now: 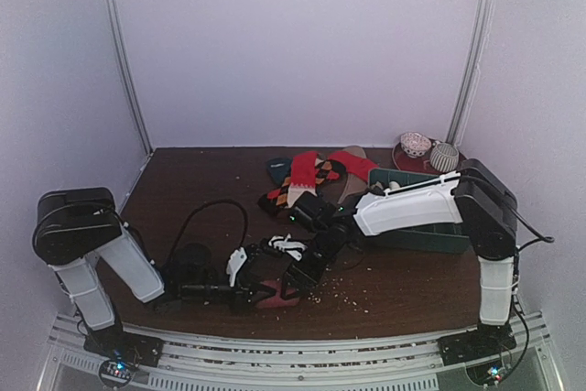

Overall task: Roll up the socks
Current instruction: Roll a pair of socks at the center of the board.

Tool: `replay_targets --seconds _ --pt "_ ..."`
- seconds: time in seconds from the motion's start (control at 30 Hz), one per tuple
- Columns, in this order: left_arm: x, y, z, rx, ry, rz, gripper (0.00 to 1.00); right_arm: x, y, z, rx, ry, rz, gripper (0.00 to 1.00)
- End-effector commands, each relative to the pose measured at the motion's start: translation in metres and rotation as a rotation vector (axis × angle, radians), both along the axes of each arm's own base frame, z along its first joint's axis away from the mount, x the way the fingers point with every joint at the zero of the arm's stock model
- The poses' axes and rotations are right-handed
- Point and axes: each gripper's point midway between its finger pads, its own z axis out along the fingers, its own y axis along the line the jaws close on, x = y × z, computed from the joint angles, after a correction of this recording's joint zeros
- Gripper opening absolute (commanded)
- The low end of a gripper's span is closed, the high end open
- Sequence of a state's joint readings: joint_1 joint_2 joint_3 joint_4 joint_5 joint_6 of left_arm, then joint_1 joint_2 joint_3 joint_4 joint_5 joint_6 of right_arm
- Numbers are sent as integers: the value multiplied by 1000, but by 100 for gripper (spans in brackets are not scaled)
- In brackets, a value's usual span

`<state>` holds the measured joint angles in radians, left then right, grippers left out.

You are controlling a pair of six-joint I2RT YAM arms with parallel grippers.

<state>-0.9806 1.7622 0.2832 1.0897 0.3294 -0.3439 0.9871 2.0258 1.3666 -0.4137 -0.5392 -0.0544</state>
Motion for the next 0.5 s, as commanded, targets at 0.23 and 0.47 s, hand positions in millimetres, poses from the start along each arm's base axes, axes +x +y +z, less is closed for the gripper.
replay_targets --seconds 0.23,0.47 --pt "-9 16 -34 90 80 11 0 -8 -7 13 47 -36 103 80" --pt "-11 15 -37 87 96 4 0 6 12 61 344 -5 5 83"
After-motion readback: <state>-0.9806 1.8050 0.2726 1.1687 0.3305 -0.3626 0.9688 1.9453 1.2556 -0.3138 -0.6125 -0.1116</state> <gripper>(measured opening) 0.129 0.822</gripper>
